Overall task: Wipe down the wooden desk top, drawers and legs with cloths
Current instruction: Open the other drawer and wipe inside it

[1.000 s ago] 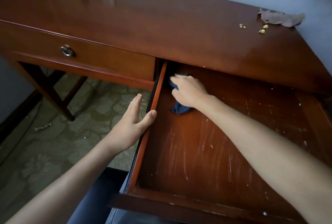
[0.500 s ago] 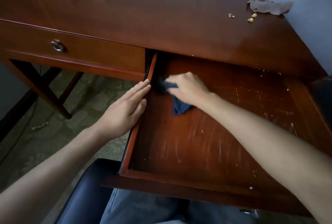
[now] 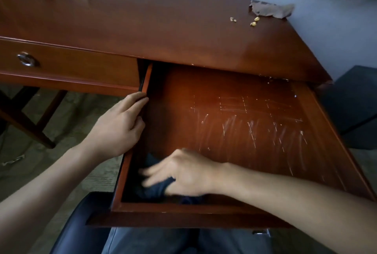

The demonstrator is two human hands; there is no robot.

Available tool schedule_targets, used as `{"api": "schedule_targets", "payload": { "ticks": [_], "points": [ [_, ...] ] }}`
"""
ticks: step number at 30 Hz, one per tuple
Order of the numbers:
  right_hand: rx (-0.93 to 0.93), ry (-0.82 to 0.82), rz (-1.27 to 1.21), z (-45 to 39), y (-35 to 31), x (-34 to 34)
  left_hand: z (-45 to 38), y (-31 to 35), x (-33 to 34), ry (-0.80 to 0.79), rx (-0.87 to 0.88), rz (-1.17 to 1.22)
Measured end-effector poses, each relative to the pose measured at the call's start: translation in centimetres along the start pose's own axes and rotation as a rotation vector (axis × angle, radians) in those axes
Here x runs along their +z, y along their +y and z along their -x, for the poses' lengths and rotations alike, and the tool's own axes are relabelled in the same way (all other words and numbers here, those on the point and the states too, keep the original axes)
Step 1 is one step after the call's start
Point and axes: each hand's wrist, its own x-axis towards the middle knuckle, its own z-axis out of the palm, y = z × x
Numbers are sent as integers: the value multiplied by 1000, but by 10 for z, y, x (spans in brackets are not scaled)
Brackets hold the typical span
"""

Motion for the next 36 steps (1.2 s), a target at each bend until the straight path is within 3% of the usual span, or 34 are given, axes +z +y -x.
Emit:
{"api": "schedule_targets", "payload": {
  "ticks": [3, 8, 12, 17, 23, 28, 31, 33, 36],
  "points": [
    [0, -96, -25, 25, 7, -9, -13, 17, 7, -41, -21, -79],
    [167, -73, -40, 89, 43, -24, -11, 16, 24, -48, -38, 21],
    [-18, 42, 106, 64, 28, -5, -11, 17, 23, -30, -80, 149],
    [-180, 65, 133, -10, -2, 15, -11, 20, 21, -7, -51, 34],
    [-31, -75, 57, 58, 24, -13, -9, 19, 22, -16, -21, -8],
    [266, -248, 266, 135, 51, -65, -8, 16, 24, -24, 22, -60],
    [247, -74, 338, 123, 47, -81, -8, 14, 29, -2, 119, -176],
    [132, 89, 234, 87, 36, -67, -9, 13, 30, 11, 222, -195],
    [-29, 139, 68, 21, 5, -15, -9, 14, 25, -11, 223, -84]
  ]
}}
